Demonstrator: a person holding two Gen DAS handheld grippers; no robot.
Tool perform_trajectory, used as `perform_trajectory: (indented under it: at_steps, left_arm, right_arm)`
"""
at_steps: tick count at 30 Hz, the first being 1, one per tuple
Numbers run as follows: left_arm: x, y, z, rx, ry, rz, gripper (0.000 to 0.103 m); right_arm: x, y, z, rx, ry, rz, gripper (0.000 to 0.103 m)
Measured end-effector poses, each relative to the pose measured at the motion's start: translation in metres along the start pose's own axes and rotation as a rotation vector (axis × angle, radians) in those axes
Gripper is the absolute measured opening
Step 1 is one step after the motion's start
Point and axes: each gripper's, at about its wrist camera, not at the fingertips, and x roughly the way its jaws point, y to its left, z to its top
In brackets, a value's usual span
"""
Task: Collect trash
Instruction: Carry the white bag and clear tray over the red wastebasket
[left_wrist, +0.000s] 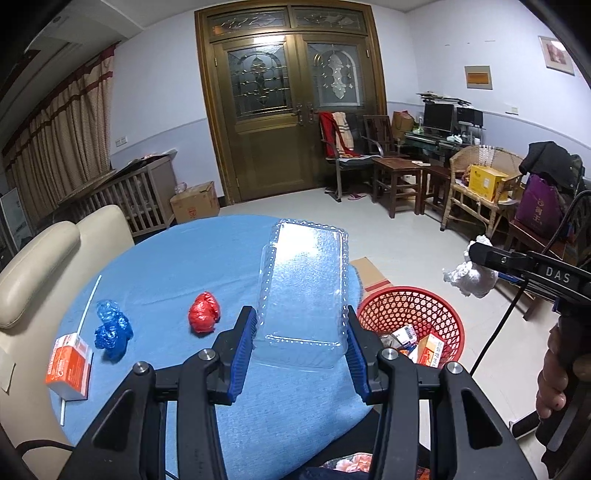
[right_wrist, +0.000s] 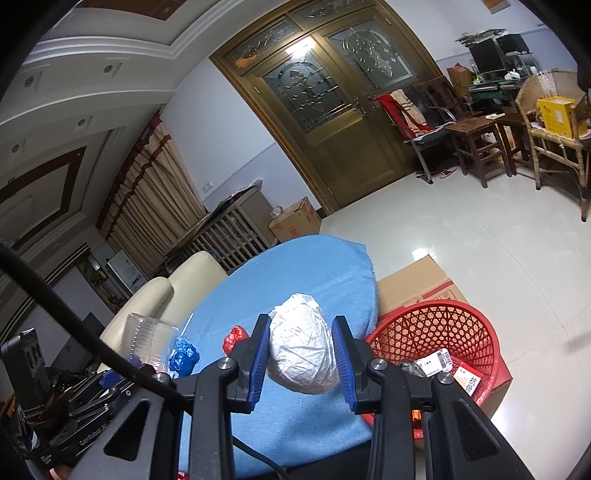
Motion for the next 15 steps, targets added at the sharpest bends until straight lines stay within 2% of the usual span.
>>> perform_trajectory:
  at_steps: [10,15]
  left_arm:
    - [0.005,-0.008,0.000,0.012,-0.002,-0.033,0.048]
    - [0.018,-0.011,-0.004,0.026,0.023,-0.055,0.048]
  right_arm:
    - [0.005,-0.007,-0.004,0.004,0.012,-0.018,0.036]
    - [0.016,-0.022,-0.010,0.027,0.038,-0.040,0.036]
